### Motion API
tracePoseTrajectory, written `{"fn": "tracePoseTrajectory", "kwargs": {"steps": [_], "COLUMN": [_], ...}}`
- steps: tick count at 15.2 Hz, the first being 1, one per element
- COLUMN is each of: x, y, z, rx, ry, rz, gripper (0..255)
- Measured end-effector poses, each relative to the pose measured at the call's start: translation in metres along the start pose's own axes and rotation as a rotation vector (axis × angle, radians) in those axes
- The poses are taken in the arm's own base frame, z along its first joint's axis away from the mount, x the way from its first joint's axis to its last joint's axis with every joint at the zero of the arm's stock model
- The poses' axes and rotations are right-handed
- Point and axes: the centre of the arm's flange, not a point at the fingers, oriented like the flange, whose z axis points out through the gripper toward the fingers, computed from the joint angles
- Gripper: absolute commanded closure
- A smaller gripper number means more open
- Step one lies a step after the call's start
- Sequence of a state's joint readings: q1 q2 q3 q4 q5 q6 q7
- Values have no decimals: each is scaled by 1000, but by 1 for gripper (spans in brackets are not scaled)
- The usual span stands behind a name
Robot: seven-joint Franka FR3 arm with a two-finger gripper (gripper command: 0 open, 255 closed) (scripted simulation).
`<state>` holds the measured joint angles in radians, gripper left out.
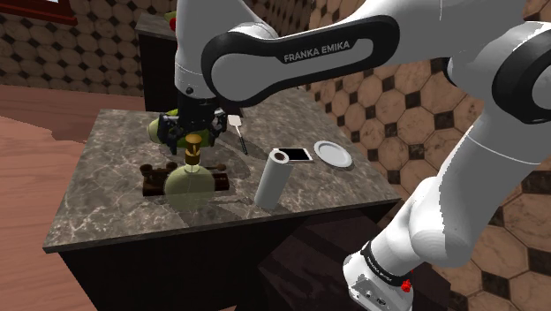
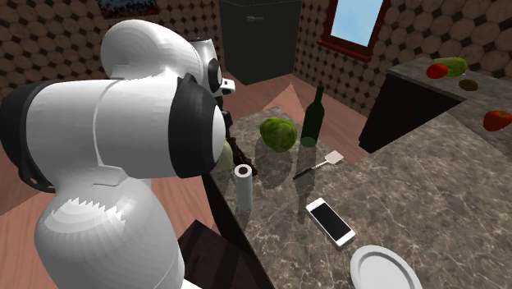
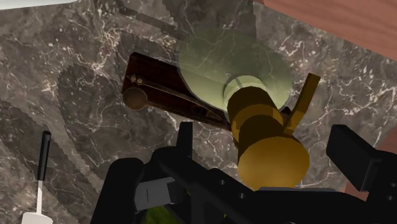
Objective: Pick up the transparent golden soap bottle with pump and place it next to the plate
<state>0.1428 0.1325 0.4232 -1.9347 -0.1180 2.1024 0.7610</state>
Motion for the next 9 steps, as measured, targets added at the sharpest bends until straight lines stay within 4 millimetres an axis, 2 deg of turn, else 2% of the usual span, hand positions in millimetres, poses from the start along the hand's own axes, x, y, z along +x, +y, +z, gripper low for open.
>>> {"fn": "tracePoseTrajectory", "kwargs": {"steps": [5, 6, 9], "x": [0, 0, 0], "y": [0, 0, 0], "z": [2, 2, 2], "rx": [0, 0, 0], "ry": [0, 0, 0], "rz": [0, 0, 0], "gripper": [0, 255, 255]}}
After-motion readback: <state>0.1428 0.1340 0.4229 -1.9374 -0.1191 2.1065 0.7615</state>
